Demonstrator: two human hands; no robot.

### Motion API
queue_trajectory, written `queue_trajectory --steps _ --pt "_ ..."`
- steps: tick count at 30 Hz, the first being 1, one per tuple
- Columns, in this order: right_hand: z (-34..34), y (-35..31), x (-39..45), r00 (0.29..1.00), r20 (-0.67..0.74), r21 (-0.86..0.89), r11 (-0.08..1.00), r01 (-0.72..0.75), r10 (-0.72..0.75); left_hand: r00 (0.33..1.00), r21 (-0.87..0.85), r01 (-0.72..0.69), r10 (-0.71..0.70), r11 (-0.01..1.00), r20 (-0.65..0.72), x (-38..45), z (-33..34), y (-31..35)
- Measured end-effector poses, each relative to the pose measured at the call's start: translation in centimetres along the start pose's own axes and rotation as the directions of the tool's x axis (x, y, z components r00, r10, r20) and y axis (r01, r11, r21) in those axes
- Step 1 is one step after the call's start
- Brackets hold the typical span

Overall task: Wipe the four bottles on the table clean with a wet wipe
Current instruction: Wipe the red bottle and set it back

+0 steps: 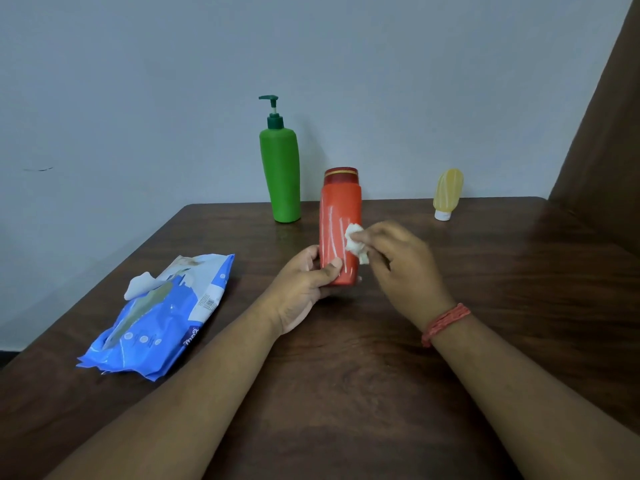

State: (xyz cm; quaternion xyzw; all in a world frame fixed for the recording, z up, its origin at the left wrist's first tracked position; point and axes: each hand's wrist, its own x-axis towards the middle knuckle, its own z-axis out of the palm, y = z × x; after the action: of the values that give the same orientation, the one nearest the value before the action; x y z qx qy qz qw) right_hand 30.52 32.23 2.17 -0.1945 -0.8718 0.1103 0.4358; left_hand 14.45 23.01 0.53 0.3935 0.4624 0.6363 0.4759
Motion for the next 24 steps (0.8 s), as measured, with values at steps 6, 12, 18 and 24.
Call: queue_trajectory --steps 6,12,18,24 --pt "0.3 -0.1 -0.2 0.983 0.164 0.080 0.994 0.072 -0.084 0.989 -0.057 -0.031 0.023 0.998 -0.146 0.3 -0.3 0.0" --pt "0.4 0.1 0.0 0.985 0.152 0.100 0.993 0.064 -0.079 0.992 -0.058 0.009 -0.016 0.998 -0.126 0.3 -0.2 0.3" --pt "0.0 0.7 0.1 1.000 0.008 0.036 0.999 -0.015 0.015 0.999 0.084 0.045 -0.046 0.995 0.018 -0.1 0.1 0.2" --pt "-1.3 0.8 0.8 0.958 -0.244 0.000 0.987 -0.159 0.154 0.996 0.415 0.018 -0.054 0.910 0.074 -0.3 0.0 -0.4"
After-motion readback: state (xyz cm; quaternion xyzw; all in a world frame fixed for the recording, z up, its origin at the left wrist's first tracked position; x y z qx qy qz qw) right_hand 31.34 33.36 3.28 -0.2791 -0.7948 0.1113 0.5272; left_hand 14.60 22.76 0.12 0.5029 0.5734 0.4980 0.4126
